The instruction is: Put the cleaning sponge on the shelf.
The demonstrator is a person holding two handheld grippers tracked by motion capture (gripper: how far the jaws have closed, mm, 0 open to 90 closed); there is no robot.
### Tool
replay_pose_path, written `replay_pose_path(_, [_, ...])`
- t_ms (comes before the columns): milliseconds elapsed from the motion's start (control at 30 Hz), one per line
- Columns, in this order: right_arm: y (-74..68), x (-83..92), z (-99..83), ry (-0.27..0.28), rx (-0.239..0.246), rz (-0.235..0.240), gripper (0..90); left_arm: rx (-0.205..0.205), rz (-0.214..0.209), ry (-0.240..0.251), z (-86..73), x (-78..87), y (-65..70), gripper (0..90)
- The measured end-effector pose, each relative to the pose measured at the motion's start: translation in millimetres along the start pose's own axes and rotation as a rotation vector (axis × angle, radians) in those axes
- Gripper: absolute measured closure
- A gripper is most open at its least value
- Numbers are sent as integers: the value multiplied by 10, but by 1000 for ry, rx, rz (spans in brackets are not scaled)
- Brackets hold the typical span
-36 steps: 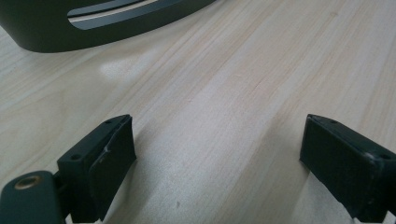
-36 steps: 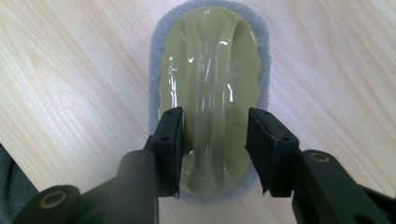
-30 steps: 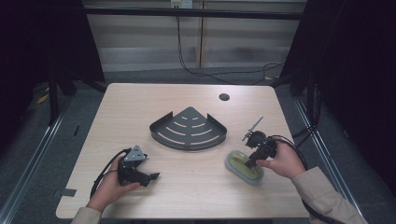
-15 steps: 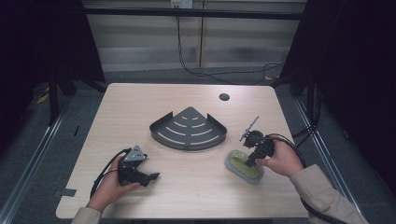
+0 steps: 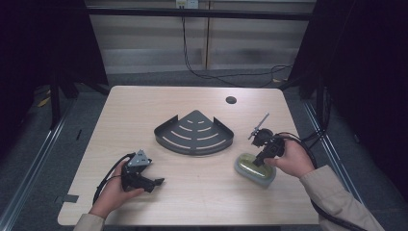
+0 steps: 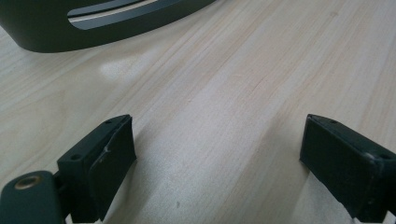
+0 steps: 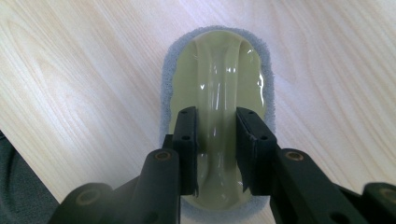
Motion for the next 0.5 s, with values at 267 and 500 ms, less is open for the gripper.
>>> replay_pose_path(267, [79,104,62,8,-20,-5,711,2,0,1,0,-1,1,97])
replay_pose_path(500, [113,161,153,-6,-16,-7,712,5,2,8,2,-5,3,97])
Point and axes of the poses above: each handheld gripper's, and its own axes: x roughly backward along the jaws, z roughly out of its top, y roughly to its right, the point moved 2 cm from there along -x, roughly forward along the jaws, and after that the axes turned 2 degrees about -z, right-handed, at the moved point
